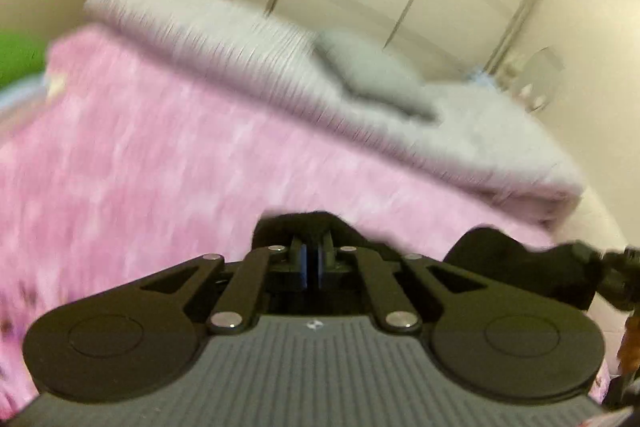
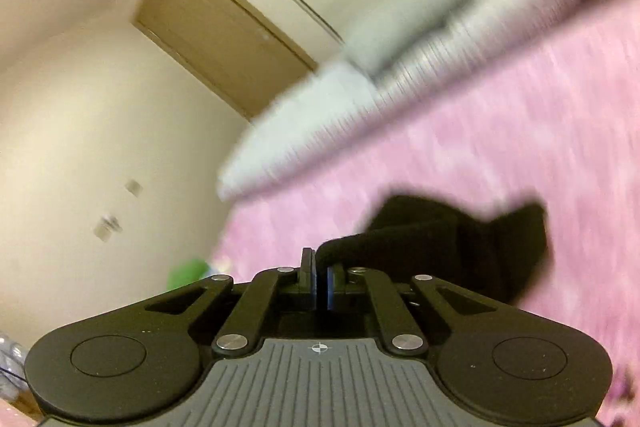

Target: Fold clothes

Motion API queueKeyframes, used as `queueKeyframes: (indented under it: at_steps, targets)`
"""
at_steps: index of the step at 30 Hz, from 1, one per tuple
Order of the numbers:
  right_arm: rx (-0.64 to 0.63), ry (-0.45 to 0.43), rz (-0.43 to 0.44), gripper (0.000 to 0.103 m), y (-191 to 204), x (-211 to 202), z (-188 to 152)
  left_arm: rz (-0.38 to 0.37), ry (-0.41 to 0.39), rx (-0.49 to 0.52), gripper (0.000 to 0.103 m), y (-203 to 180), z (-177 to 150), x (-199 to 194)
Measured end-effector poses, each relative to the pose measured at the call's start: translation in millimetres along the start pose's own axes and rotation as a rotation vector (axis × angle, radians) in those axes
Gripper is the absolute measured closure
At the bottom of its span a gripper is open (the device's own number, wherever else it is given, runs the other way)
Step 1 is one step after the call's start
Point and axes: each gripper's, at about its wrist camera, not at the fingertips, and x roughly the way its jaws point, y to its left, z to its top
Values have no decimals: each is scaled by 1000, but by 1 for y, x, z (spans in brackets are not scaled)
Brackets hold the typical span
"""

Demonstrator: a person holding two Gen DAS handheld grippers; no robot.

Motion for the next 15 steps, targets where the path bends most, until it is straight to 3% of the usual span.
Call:
queueKeyframes:
  at_steps: [4,7,12,15]
  targets:
    - [-68,-122,104,99,57,-45,57,-80,-136,45,101,-38,57,-48]
    - [-116,-182,176,99,96,-82,86,-133,-211,68,101,-63,83,-93]
    - [-164,-266,278,99,144,-155,99,-219,-285,53,101,-84,97,-163]
    - [-197,-316,311,99,170,-184,112,-260,-331,57,101,-92,117,-185]
